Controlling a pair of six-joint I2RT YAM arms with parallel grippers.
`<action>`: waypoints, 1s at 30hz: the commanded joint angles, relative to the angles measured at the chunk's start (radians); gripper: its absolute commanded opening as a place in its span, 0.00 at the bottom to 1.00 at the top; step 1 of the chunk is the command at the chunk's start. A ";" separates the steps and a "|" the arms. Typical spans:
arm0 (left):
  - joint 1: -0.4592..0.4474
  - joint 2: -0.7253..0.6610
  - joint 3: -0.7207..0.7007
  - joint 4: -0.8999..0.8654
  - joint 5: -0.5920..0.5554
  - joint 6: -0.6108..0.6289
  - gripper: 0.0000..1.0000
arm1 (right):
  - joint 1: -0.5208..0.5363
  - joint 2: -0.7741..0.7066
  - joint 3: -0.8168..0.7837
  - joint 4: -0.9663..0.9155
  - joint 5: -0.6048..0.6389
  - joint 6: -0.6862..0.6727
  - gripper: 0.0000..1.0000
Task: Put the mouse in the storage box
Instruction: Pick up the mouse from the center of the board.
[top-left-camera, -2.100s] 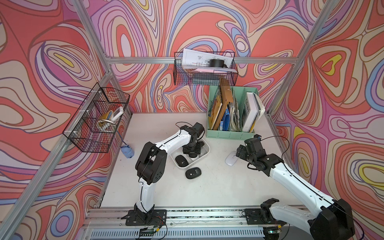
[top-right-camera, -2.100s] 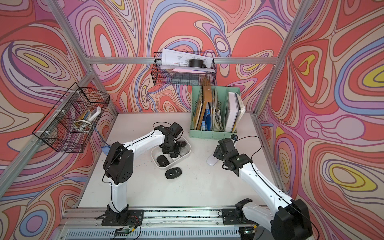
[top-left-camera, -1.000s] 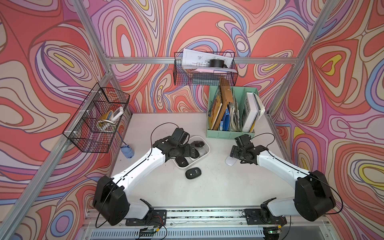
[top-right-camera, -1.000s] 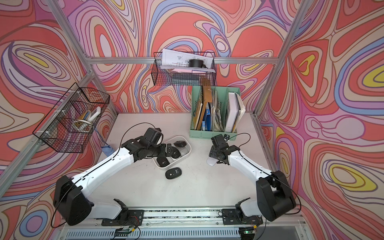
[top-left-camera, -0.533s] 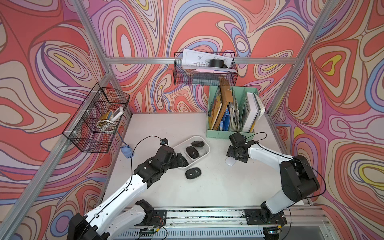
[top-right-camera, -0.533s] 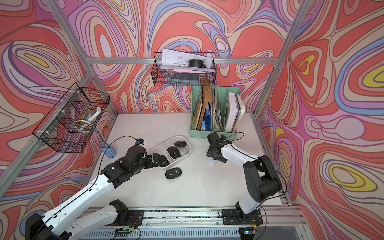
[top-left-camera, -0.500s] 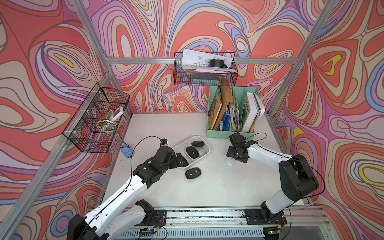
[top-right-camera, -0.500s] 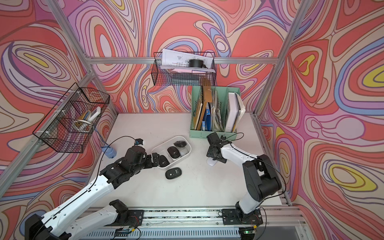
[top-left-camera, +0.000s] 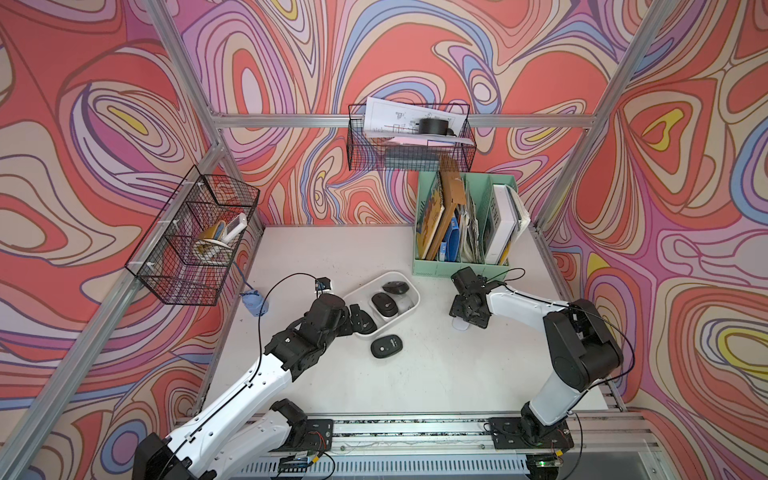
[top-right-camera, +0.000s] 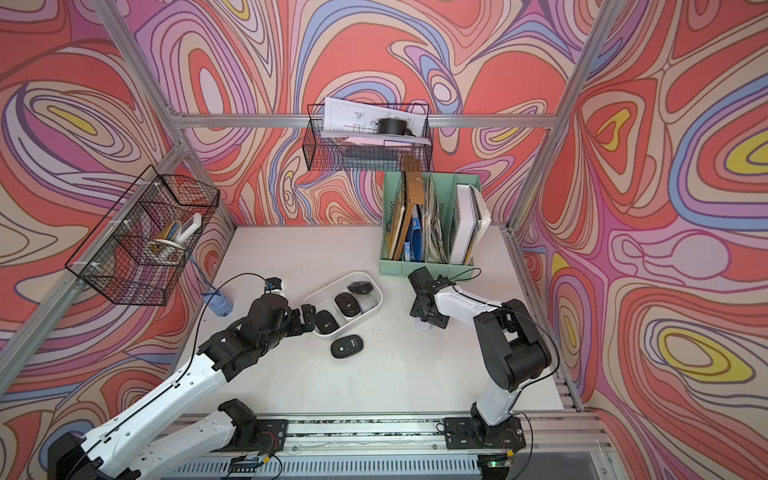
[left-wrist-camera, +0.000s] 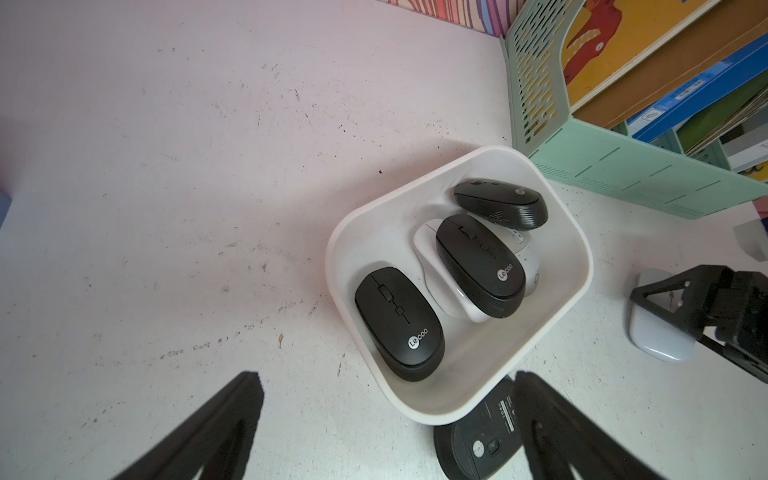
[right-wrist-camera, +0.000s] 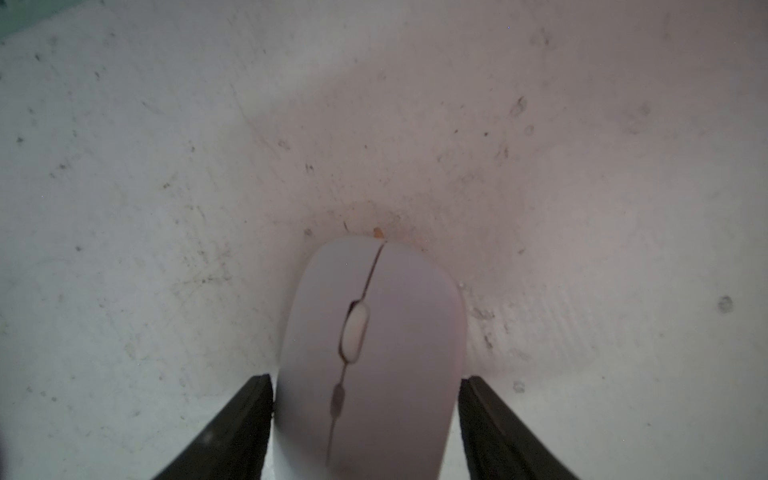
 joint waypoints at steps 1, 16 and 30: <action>0.007 -0.015 -0.012 0.016 -0.018 -0.012 0.99 | 0.014 0.004 0.007 -0.015 0.020 0.019 0.73; 0.006 -0.055 -0.009 -0.004 -0.042 -0.018 0.99 | 0.035 0.012 0.021 -0.009 0.031 0.010 0.55; 0.006 -0.318 -0.047 -0.107 -0.221 -0.066 0.99 | 0.321 -0.048 0.312 -0.115 0.221 -0.100 0.49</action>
